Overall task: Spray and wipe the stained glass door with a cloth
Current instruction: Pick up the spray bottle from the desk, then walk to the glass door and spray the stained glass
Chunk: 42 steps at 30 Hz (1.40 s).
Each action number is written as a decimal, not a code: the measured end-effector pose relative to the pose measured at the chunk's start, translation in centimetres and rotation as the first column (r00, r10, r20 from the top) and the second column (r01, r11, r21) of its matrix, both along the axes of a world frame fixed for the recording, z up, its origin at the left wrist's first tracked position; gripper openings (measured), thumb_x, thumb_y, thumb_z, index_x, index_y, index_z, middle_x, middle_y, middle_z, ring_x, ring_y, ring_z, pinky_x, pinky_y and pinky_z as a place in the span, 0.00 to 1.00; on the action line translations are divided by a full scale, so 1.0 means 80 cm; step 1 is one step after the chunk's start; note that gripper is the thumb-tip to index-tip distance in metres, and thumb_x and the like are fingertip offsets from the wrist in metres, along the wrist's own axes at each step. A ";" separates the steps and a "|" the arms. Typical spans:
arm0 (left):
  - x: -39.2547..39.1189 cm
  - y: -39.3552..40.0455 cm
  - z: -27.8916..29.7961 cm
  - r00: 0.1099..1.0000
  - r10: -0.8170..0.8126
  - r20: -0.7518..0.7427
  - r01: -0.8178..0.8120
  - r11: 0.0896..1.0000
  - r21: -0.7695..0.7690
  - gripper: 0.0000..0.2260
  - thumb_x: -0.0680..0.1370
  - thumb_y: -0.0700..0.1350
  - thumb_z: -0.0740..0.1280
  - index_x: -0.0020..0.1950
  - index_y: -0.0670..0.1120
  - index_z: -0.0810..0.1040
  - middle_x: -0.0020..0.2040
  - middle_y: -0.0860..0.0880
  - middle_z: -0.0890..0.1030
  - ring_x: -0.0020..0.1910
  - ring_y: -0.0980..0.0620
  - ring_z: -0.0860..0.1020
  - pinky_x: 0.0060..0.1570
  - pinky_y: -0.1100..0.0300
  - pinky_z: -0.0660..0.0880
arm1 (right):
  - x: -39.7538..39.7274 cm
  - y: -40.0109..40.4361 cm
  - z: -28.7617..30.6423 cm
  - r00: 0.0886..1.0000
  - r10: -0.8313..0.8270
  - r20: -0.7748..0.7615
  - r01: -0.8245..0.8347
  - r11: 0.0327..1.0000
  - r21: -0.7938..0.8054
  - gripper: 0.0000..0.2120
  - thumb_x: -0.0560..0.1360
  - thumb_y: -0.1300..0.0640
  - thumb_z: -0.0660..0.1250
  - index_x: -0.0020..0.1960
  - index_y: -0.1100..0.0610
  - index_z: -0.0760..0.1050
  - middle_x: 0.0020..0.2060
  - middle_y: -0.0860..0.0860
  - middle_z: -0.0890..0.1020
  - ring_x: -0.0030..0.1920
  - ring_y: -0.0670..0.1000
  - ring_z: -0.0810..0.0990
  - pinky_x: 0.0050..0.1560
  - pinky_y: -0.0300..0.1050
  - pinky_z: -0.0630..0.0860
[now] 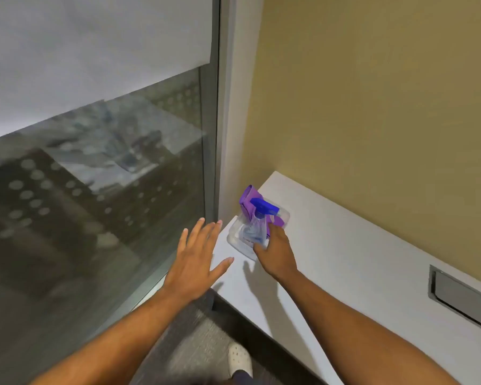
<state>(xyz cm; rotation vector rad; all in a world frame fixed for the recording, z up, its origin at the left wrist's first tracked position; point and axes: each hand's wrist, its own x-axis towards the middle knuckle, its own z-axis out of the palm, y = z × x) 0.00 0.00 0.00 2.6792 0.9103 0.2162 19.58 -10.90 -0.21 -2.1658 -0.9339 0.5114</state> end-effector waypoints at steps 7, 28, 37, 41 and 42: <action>0.034 0.001 -0.015 0.993 0.110 -0.038 -0.114 0.981 -0.154 0.38 0.82 0.71 0.52 0.87 0.58 0.45 0.88 0.53 0.51 0.88 0.51 0.44 0.82 0.50 0.37 | 0.031 0.047 -0.040 0.975 -0.099 -0.200 0.113 0.992 0.062 0.29 0.78 0.52 0.75 0.74 0.54 0.67 0.67 0.53 0.78 0.66 0.55 0.79 0.65 0.44 0.77; 0.065 -0.002 0.063 0.770 0.561 0.305 -0.256 0.709 -0.657 0.35 0.66 0.69 0.76 0.71 0.58 0.75 0.70 0.59 0.78 0.69 0.60 0.76 0.70 0.55 0.73 | 0.072 0.085 0.090 0.730 0.514 -0.450 -0.327 0.842 0.430 0.11 0.81 0.58 0.72 0.62 0.51 0.79 0.54 0.46 0.87 0.58 0.47 0.86 0.57 0.43 0.84; -0.076 -0.063 0.081 0.695 0.696 0.182 -0.117 0.359 -0.926 0.32 0.66 0.57 0.77 0.68 0.49 0.79 0.59 0.54 0.86 0.60 0.55 0.84 0.61 0.58 0.79 | -0.090 0.100 0.094 0.162 0.720 -0.675 -0.630 0.602 0.491 0.17 0.81 0.39 0.65 0.64 0.47 0.79 0.59 0.51 0.87 0.52 0.62 0.81 0.42 0.51 0.73; -0.132 -0.118 0.077 0.480 0.858 0.180 -0.184 0.299 -0.936 0.29 0.67 0.54 0.76 0.65 0.45 0.79 0.54 0.50 0.85 0.57 0.50 0.83 0.59 0.57 0.80 | -0.175 0.095 0.095 0.057 0.686 -0.725 -0.707 0.541 0.456 0.20 0.79 0.33 0.63 0.62 0.43 0.82 0.61 0.52 0.87 0.58 0.58 0.84 0.58 0.64 0.75; -0.143 -0.132 0.077 0.410 0.893 0.188 -0.220 0.297 -0.929 0.28 0.69 0.53 0.77 0.66 0.45 0.78 0.55 0.48 0.84 0.58 0.48 0.82 0.60 0.56 0.79 | -0.196 0.093 0.098 0.057 0.680 -0.731 -0.710 0.543 0.449 0.21 0.78 0.34 0.63 0.62 0.44 0.82 0.61 0.52 0.87 0.60 0.54 0.84 0.62 0.61 0.76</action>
